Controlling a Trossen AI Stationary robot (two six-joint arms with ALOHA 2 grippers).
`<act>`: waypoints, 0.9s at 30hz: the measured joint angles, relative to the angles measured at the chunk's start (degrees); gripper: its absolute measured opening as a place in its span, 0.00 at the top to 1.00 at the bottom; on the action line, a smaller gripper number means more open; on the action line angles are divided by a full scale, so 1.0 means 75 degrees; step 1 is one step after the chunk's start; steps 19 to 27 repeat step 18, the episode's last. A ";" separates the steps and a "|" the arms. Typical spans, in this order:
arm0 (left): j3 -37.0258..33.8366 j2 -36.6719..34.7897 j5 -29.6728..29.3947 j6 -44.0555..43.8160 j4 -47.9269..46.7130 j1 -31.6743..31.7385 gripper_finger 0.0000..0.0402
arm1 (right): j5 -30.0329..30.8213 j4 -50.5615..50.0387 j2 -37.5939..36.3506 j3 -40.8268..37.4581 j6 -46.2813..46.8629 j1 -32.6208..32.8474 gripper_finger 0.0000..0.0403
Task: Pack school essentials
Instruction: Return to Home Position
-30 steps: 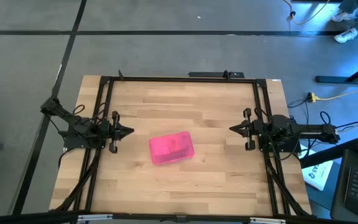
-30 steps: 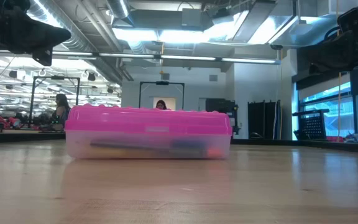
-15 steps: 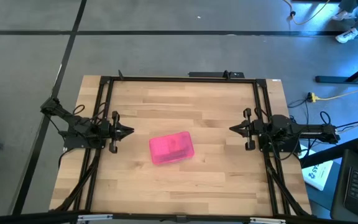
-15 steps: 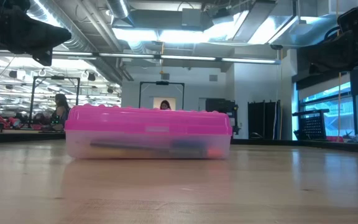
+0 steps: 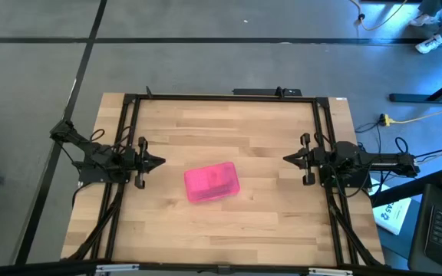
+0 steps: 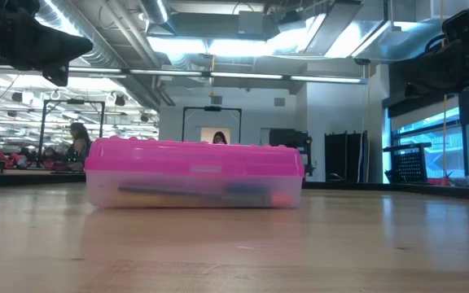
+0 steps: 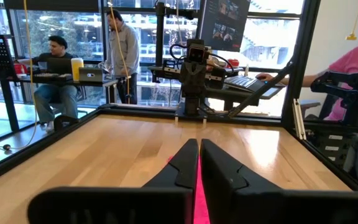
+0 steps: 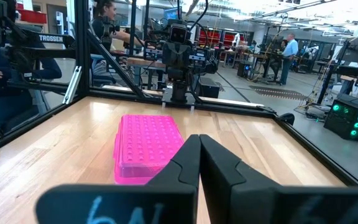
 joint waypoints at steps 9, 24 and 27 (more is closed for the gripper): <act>0.0000 0.0000 0.0000 0.0000 -0.0001 0.0000 1.00 | -0.0002 0.0000 0.0000 0.0000 0.0000 0.0000 0.97; 0.0000 0.0000 0.0000 0.0000 -0.0002 -0.0001 0.96 | -0.0003 0.0000 0.0000 0.0000 0.0000 -0.0002 0.97; 0.0000 0.0000 0.0000 0.0000 -0.0002 -0.0001 0.96 | -0.0003 0.0000 0.0000 0.0000 0.0000 -0.0002 0.97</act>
